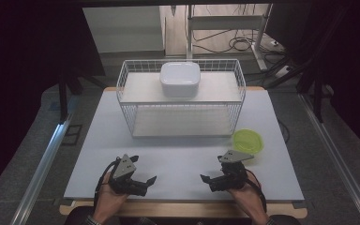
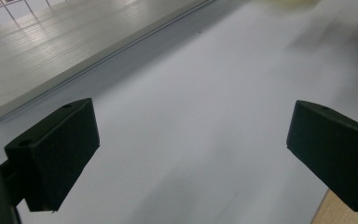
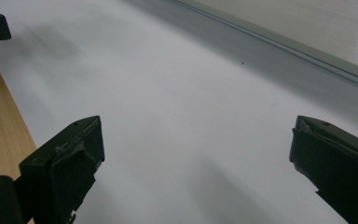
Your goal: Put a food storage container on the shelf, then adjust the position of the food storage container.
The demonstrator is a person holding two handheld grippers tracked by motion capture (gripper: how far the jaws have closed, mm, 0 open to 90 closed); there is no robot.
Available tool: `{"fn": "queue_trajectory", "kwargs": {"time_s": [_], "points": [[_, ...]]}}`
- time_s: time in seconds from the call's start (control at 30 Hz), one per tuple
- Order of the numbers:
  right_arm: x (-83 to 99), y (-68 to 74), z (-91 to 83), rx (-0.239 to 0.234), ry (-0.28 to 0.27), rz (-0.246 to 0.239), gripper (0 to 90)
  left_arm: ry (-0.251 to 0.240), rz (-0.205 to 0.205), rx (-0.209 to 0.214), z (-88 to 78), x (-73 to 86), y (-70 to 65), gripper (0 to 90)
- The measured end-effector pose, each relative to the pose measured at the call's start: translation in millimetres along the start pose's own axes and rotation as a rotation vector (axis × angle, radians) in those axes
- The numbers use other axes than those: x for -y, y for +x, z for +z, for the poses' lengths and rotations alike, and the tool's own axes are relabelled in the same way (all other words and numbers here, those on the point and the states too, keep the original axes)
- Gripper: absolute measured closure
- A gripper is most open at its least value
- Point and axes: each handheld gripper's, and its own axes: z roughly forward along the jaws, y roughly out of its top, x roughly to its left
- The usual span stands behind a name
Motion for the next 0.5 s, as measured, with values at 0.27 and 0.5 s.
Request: {"fn": "queue_trajectory", "kwargs": {"time_s": [0.27, 0.5], "points": [[-0.7, -5.1, -1.3, 0.027, 0.002, 0.021, 3.3, 0.014, 0.01, -0.003, 2.9, 1.5, -0.4, 2.0], [-6.9, -8.0, -2.9, 0.065, 0.005, 0.013, 3.0, 0.023, 0.02, 0.002, 4.6, 1.5, -1.8, 2.1]]}}
